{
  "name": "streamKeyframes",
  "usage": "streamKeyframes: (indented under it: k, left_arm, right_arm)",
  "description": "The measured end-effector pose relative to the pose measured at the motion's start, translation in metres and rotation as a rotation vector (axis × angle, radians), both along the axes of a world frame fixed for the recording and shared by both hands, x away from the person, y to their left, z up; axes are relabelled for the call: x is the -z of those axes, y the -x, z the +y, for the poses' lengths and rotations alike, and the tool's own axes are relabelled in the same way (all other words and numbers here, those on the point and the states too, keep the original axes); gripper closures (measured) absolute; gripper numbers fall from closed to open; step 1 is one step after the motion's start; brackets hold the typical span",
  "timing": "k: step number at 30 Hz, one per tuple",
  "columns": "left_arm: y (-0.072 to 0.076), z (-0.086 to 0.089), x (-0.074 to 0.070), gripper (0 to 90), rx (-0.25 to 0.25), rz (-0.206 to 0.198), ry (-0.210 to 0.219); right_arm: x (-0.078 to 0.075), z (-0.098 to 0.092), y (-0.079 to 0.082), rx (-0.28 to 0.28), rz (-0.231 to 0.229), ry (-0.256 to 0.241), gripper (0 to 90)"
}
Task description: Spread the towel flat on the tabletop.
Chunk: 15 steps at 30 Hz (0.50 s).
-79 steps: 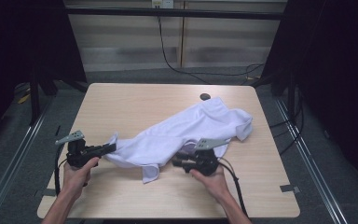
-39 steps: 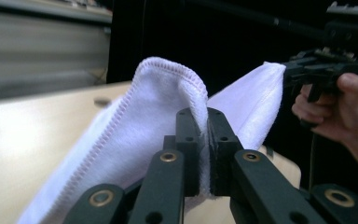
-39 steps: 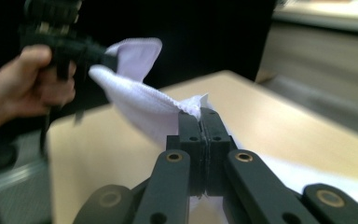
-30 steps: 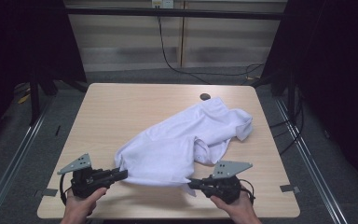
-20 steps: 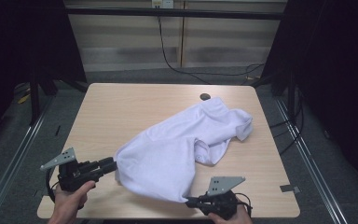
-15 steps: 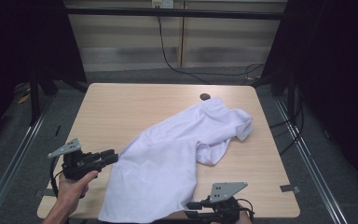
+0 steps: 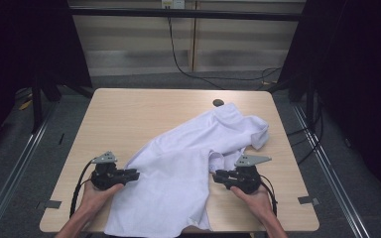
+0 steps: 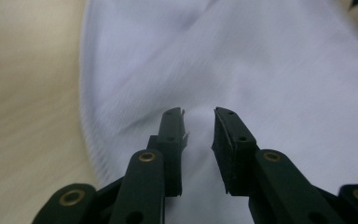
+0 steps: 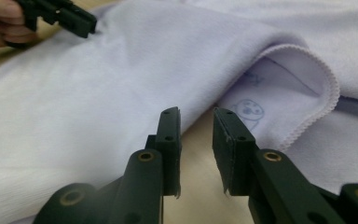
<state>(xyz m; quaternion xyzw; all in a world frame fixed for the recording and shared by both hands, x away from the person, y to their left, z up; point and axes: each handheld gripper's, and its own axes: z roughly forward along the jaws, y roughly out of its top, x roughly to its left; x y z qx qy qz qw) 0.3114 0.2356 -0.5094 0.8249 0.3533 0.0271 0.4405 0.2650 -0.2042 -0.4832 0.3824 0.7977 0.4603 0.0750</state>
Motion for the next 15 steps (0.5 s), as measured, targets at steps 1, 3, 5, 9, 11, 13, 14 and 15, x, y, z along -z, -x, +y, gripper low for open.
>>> streamKeyframes:
  k: [1, 3, 5, 9, 11, 13, 14, 15]
  left_arm:
    - [0.001, 0.002, -0.001, 74.8, 0.000, 0.011, -0.004]
    - [0.007, 0.008, -0.003, 75.8, 0.003, 0.003, -0.033]
    - [0.016, 0.019, -0.003, 77.2, -0.014, 0.020, -0.024]
    - [0.023, 0.026, -0.003, 77.2, -0.002, 0.025, -0.018]
    - [0.024, 0.031, -0.003, 77.2, -0.007, 0.043, 0.002]
    - [0.024, 0.031, -0.002, 77.2, -0.011, 0.047, 0.007]
    - [0.025, 0.031, -0.002, 77.2, -0.011, 0.044, 0.007]
    - [0.026, 0.031, -0.003, 77.2, -0.017, 0.046, 0.006]
  right_arm:
    - [0.004, 0.003, -0.004, 0.003, 0.014, 0.021, 72.3]
    - [0.013, 0.013, -0.010, 0.015, 0.012, 0.107, 70.1]
    - [0.014, 0.013, -0.014, 0.036, 0.010, 0.088, 66.5]
    - [0.013, 0.010, -0.021, 0.074, -0.007, 0.104, 62.7]
    - [0.015, 0.013, -0.028, 0.091, -0.010, 0.115, 60.5]
    - [0.021, 0.019, -0.035, 0.094, 0.002, 0.141, 58.1]
    - [0.024, 0.021, -0.036, 0.096, -0.010, 0.151, 60.4]
    - [0.024, 0.021, -0.036, 0.096, -0.010, 0.151, 60.4]
